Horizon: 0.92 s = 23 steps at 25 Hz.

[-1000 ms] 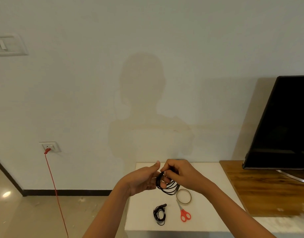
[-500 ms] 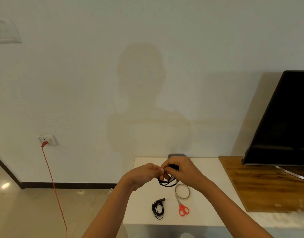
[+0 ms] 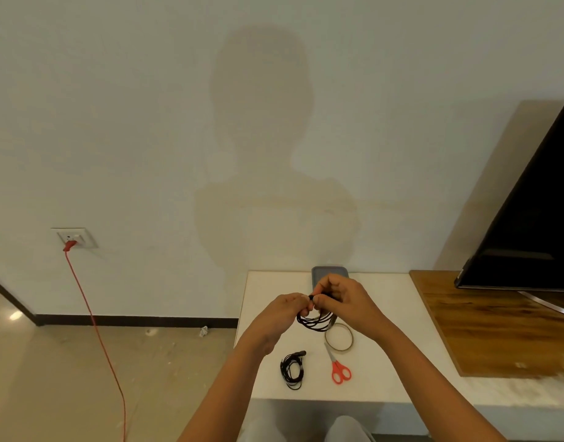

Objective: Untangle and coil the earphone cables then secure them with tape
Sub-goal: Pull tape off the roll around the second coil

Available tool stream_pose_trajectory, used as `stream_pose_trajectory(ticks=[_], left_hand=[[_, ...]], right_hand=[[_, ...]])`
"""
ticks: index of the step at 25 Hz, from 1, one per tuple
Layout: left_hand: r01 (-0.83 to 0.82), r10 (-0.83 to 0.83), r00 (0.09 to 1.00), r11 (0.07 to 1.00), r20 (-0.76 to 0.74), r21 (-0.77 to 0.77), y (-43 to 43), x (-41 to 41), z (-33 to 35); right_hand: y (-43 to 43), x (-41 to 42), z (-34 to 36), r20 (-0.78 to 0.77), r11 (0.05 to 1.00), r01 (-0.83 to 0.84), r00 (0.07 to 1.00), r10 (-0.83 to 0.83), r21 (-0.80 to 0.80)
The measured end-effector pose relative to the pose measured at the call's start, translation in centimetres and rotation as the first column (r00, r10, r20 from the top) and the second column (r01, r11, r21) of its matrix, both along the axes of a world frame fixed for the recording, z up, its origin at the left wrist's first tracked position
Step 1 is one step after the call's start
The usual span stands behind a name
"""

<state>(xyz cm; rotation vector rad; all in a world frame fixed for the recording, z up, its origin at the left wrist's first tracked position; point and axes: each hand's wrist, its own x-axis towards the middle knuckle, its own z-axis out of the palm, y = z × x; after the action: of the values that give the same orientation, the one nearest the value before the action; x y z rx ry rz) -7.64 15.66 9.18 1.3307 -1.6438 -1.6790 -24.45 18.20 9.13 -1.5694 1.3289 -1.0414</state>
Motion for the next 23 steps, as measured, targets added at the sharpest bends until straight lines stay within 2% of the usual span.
stream_pose_trajectory(ticks=[2,3,5,6,7,8,9,10,11,14,16,18,19,21,22,23], left_hand=[[-0.014,0.015,0.999,0.999,-0.032,0.03,-0.6,-0.6,-1.0],[-0.04,0.042,0.998,0.998,-0.048,0.055,-0.8,-1.0,-1.5],[-0.135,0.14,0.989,0.986,-0.045,0.1,-1.2,-1.5,-2.7],[-0.191,0.194,0.981,0.976,-0.026,0.104,-1.4,-1.6,-3.4],[-0.237,0.239,0.971,0.967,-0.004,0.097,-1.7,-1.5,-4.1],[-0.271,0.271,0.962,0.958,0.008,0.094,-2.0,-1.3,-4.9],[-0.295,0.296,0.955,0.95,0.01,0.102,-2.3,-1.1,-5.7],[-0.314,0.315,0.949,0.942,0.012,0.121,-2.6,-0.9,-6.5],[-0.329,0.329,0.944,0.934,0.018,0.139,-2.8,-0.7,-7.3],[-0.35,0.353,0.936,0.919,0.021,0.181,-3.4,-0.7,-9.3],[-0.358,0.361,0.932,0.913,0.017,0.194,-4.0,-0.8,-10.3],[-0.36,0.364,0.931,0.912,0.019,0.194,-4.5,-0.9,-10.6],[-0.362,0.365,0.931,0.912,0.021,0.194,-4.6,-0.9,-10.6],[-0.381,0.384,0.923,0.904,0.024,0.194,-4.8,-1.1,-10.5],[-0.394,0.396,0.918,0.898,0.026,0.194,-4.8,-1.1,-10.3],[-0.406,0.408,0.912,0.893,0.03,0.192,-4.8,-1.2,-10.0]], right_hand=[[-0.6,-0.5,-1.0,0.06,0.997,-0.032,0.998,0.028,0.068],[-1.1,-0.9,-1.8,0.139,0.991,-0.045,0.99,0.028,0.127],[-2.2,-2.1,-4.4,0.292,0.96,0.002,0.952,-0.087,0.279],[-2.9,-2.8,-6.3,0.294,0.94,0.073,0.939,-0.178,0.334],[-3.4,-3.9,-8.7,0.158,0.914,0.198,0.951,-0.267,0.354],[-4.0,-5.2,-11.6,-0.085,0.888,0.322,0.946,-0.312,0.327],[-4.2,-6.3,-14.5,-0.33,0.877,0.38,0.902,-0.28,0.294],[-4.4,-7.0,-17.3,-0.511,0.884,0.371,0.839,-0.188,0.284],[-4.4,-7.4,-19.8,-0.613,0.894,0.324,0.787,-0.073,0.31],[-4.3,-7.7,-25.3,-0.756,0.928,0.235,0.65,0.072,0.291],[-4.8,-7.1,-26.5,-0.845,0.951,0.226,0.531,0.06,0.21],[-5.2,-6.8,-26.9,-0.879,0.962,0.205,0.473,0.066,0.182],[-5.4,-7.0,-27.2,-0.866,0.963,0.215,0.499,0.035,0.163],[-5.5,-6.7,-25.8,-0.755,0.962,0.237,0.653,-0.058,0.131],[-5.4,-6.2,-24.0,-0.635,0.954,0.292,0.751,-0.181,0.074],[-5.3,-5.7,-22.2,-0.466,0.916,0.391,0.829,-0.309,0.089]])
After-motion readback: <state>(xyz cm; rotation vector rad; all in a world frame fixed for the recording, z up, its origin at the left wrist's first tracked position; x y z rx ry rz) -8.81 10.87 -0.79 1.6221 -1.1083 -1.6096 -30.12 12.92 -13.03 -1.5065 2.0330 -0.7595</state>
